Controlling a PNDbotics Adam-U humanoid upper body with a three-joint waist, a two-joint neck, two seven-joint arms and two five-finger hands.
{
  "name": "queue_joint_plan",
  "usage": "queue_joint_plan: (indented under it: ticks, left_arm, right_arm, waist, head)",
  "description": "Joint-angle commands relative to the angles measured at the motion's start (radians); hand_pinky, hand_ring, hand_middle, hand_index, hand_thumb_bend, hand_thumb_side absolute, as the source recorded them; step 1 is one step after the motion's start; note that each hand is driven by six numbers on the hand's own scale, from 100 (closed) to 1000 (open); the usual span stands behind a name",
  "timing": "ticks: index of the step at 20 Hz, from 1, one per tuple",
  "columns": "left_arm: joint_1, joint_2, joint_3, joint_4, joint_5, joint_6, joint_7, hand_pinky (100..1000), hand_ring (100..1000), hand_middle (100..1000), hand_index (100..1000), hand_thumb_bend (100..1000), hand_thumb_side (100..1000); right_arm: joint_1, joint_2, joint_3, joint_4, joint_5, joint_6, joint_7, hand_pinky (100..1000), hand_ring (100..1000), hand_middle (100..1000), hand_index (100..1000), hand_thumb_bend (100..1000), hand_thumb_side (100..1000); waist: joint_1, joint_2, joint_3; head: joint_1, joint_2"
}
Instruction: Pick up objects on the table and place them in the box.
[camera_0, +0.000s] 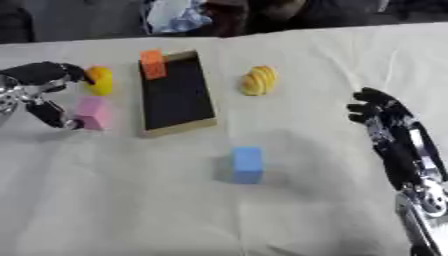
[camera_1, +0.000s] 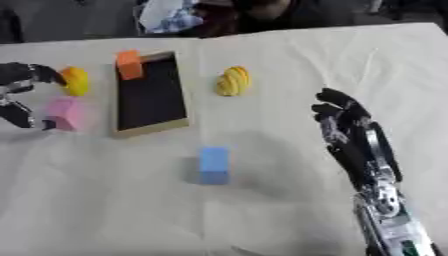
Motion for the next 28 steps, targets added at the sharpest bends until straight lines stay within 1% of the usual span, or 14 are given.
queue_joint_plan:
  ticks: [1, 3, 5, 9, 10, 11, 13, 17, 20, 25, 26, 28]
  left_arm:
    - [-0.028, 0.004, 0.021, 0.024, -0.020, 0.001, 0.003, 872, 835, 825, 874, 477, 204]
    - [-0.031, -0.008, 0.029, 0.042, -0.021, 0.003, 0.004, 866, 823, 813, 864, 462, 195]
    - [-0.031, -0.016, 0.033, 0.055, -0.017, 0.002, 0.008, 854, 798, 782, 837, 442, 181]
    - [-0.026, -0.021, 0.036, 0.060, 0.021, -0.003, 0.018, 794, 701, 661, 743, 374, 144]
    - [-0.025, -0.019, 0.035, 0.055, 0.033, -0.002, 0.021, 794, 701, 661, 743, 374, 144]
    - [-0.026, -0.017, 0.036, 0.044, 0.046, -0.002, 0.028, 703, 599, 565, 668, 331, 118]
    - [-0.025, -0.009, 0.034, 0.012, 0.075, 0.003, 0.046, 686, 574, 541, 648, 321, 112]
    - [-0.040, 0.005, 0.026, -0.056, 0.112, 0.017, 0.049, 689, 589, 554, 642, 326, 119]
    - [-0.065, -0.001, 0.021, -0.093, 0.136, 0.030, 0.040, 689, 588, 556, 642, 338, 128]
    - [-0.077, -0.008, 0.011, -0.118, 0.166, 0.045, 0.018, 689, 588, 556, 642, 338, 128]
    - [-0.078, -0.009, 0.010, -0.121, 0.168, 0.045, 0.016, 690, 590, 561, 648, 349, 147]
    - [-0.071, -0.038, -0.023, -0.148, 0.189, 0.026, -0.006, 688, 591, 564, 651, 359, 163]
  right_arm:
    - [-0.010, -0.008, 0.000, -0.011, -0.006, -0.001, 0.002, 793, 782, 785, 846, 100, 517]
    - [-0.011, -0.007, 0.001, -0.011, -0.006, -0.001, 0.004, 793, 782, 785, 846, 100, 517]
    - [-0.011, -0.007, 0.002, -0.011, -0.007, -0.001, 0.005, 793, 782, 785, 846, 100, 517]
    - [-0.011, -0.006, 0.000, -0.011, -0.007, -0.001, 0.003, 793, 782, 785, 846, 100, 518]
    - [-0.011, -0.006, 0.001, -0.010, -0.007, -0.001, 0.004, 793, 782, 785, 846, 100, 518]
    - [-0.011, -0.006, 0.001, -0.010, -0.007, -0.001, 0.004, 793, 782, 785, 846, 100, 518]
    - [-0.011, -0.005, 0.001, -0.010, -0.007, -0.001, 0.004, 793, 782, 785, 846, 100, 518]
    - [-0.010, -0.006, 0.001, -0.009, -0.008, -0.001, 0.004, 794, 782, 785, 846, 100, 519]
    - [-0.010, -0.005, 0.002, -0.009, -0.008, -0.001, 0.006, 794, 782, 785, 846, 100, 519]
    - [-0.009, -0.004, 0.002, -0.009, -0.008, -0.001, 0.006, 794, 782, 785, 846, 100, 519]
    - [-0.010, -0.004, 0.002, -0.009, -0.008, -0.001, 0.007, 794, 782, 785, 846, 100, 518]
    - [-0.012, -0.002, 0.004, -0.009, -0.009, -0.001, 0.008, 794, 782, 785, 846, 100, 518]
  waist:
    - [0.005, -0.022, -0.003]
    - [0.004, -0.021, -0.005]
    - [0.004, -0.020, -0.008]
    - [0.001, -0.019, -0.011]
    - [0.001, -0.020, -0.011]
    - [0.001, -0.020, -0.011]
    - [0.001, -0.020, -0.010]
    - [0.001, -0.021, -0.009]
    - [0.002, -0.022, -0.010]
    - [0.002, -0.022, -0.011]
    - [0.002, -0.022, -0.012]
    - [0.002, -0.023, -0.022]
  head:
    - [0.006, 0.005]
    - [0.008, 0.005]
    - [0.007, 0.005]
    - [0.007, 0.005]
    - [0.008, 0.005]
    - [0.007, 0.005]
    - [0.006, 0.005]
    - [0.006, 0.005]
    - [0.007, 0.005]
    - [0.007, 0.005]
    - [0.008, 0.005]
    - [0.010, 0.005]
